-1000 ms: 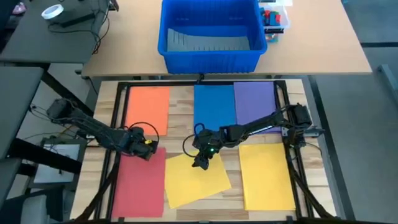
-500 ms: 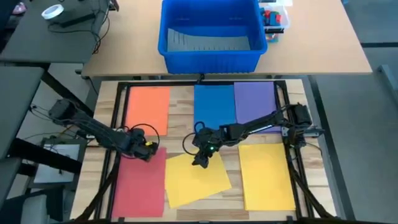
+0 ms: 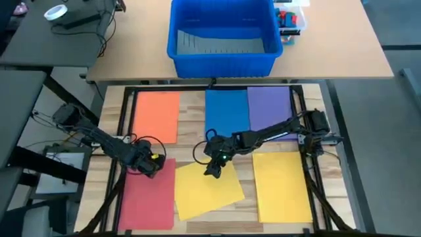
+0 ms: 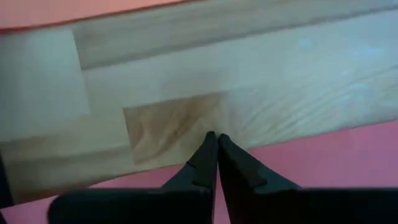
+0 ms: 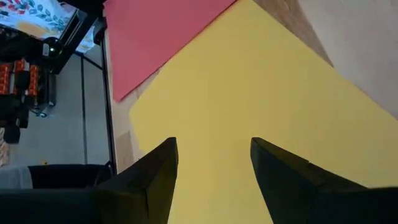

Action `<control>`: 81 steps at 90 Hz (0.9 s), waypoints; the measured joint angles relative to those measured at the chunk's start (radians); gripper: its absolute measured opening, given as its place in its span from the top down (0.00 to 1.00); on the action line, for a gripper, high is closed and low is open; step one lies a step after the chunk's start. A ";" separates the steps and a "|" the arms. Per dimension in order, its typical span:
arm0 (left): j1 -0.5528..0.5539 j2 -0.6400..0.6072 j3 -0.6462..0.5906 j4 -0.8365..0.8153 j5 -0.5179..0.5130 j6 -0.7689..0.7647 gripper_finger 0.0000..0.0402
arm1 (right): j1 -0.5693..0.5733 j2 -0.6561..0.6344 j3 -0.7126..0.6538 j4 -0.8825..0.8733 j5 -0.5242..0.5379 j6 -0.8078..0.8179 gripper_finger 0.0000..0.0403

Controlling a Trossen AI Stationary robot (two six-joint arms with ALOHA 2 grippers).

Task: Organize paper
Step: Stack the yellow paper on top of the other yellow papers

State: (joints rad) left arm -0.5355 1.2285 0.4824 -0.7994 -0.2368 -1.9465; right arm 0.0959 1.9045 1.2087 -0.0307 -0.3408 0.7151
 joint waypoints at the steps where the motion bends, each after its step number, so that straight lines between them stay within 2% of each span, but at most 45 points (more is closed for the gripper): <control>1: -0.001 0.000 0.000 -0.001 0.000 -0.002 1.00 | 0.000 0.000 0.000 0.000 0.000 0.000 0.53; 19: -0.003 -0.002 0.053 -0.104 0.036 0.039 1.00 | -0.004 -0.009 0.000 -0.018 -0.001 -0.006 0.53; 24: -0.003 -0.002 0.087 -0.149 0.014 0.063 1.00 | -0.012 -0.027 -0.001 -0.052 -0.001 -0.005 0.53; 35: 0.000 -0.003 0.169 -0.228 -0.047 0.156 1.00 | -0.036 -0.107 0.013 -0.255 0.011 -0.026 0.53; 51: 0.023 -0.002 0.267 -0.251 -0.136 0.233 1.00 | -0.048 -0.259 0.014 -0.637 0.194 -0.069 0.53; 61: 0.047 0.000 0.328 -0.131 -0.192 0.344 1.00 | -0.023 -0.351 -0.045 -0.798 0.305 -0.055 0.53; 70: 0.093 0.023 0.352 0.059 -0.193 0.481 1.00 | 0.003 -0.438 -0.203 -0.735 0.303 0.030 0.52; 81: 0.161 0.118 0.364 0.229 -0.099 0.503 1.00 | -0.002 -0.509 -0.436 -0.426 0.229 0.194 0.51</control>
State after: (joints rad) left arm -0.3746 1.3467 0.8463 -0.5701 -0.3358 -1.4431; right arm 0.0938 1.3951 0.7724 -0.4562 -0.1118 0.9095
